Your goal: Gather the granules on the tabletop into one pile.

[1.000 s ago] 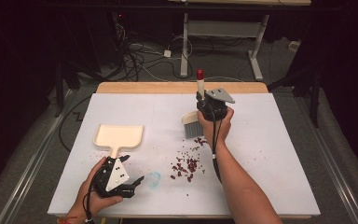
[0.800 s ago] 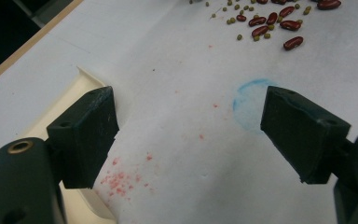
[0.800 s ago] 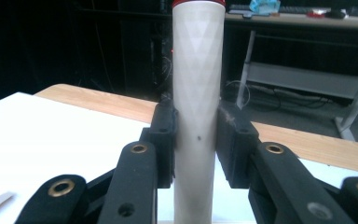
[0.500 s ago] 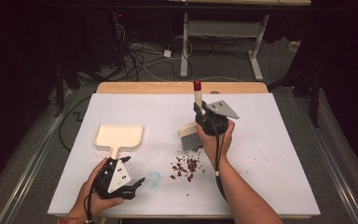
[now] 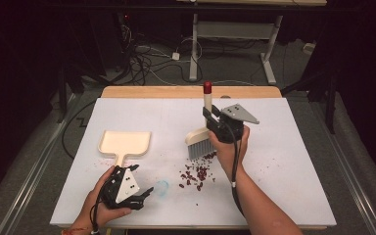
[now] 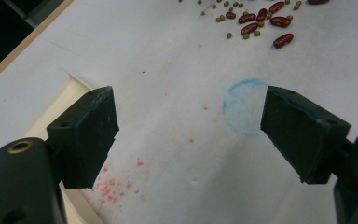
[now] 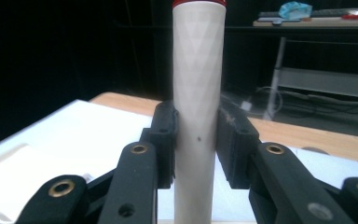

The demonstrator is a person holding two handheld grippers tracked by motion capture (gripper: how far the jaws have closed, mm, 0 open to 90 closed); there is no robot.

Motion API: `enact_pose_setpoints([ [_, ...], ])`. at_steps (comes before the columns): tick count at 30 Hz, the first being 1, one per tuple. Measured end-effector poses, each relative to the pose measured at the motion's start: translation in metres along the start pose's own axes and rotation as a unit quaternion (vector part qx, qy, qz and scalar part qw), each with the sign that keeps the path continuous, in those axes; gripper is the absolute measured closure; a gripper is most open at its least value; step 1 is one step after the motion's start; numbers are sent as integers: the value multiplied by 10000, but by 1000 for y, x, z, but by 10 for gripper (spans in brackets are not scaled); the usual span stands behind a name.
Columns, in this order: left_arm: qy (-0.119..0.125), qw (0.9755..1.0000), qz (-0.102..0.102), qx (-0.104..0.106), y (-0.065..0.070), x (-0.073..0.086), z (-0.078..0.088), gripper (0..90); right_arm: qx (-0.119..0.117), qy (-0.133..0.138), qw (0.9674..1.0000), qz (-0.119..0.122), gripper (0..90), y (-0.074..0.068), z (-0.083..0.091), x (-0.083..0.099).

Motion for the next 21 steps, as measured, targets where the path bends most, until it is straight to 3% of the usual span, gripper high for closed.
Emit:
enact_pose_setpoints([
  [2,6,10000,7,-10,0,1,1,182,-35,38,10000,21,707,5,3,-5],
  [3,-5,10000,1,-17,-1,1,1,182,-146,91,9998,47,707,18,12,-14],
  [4,-13,10000,-3,-23,-1,1,1,182,-146,91,9998,47,707,18,12,-14],
  [5,-19,10000,3,-32,-1,2,2,182,-317,62,9995,63,707,32,20,-19],
  [8,-22,10000,17,-36,-1,2,2,182,-491,-2,9987,103,707,44,28,-21],
  [9,-31,10000,6,-36,-1,2,2,182,-640,-169,9972,357,706,58,37,-19],
  [10,-36,10000,4,-35,-1,2,2,182,-640,-169,9972,357,706,58,37,-19],
  [11,-38,10000,9,-33,0,1,2,182,-771,-292,9946,625,706,70,45,-14],
  [12,-42,10000,13,-34,0,1,1,182,-771,-292,9946,625,706,70,45,-14],
  [15,-81,10000,9,-17,1,1,0,182,-1328,-433,9879,668,706,90,53,1],
  [21,-123,9999,-12,-10,3,-2,-3,182,-1620,-549,9831,647,706,100,45,17],
])
Point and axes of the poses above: each handheld gripper's, and its own axes: z roughly backward along the jaws, x roughly out of its underside, y roughly to its right, the point moved 5 cm from there along -z, roughly forward along the jaws, and after that the axes turned 4 degrees about z, right-handed, at the moved point
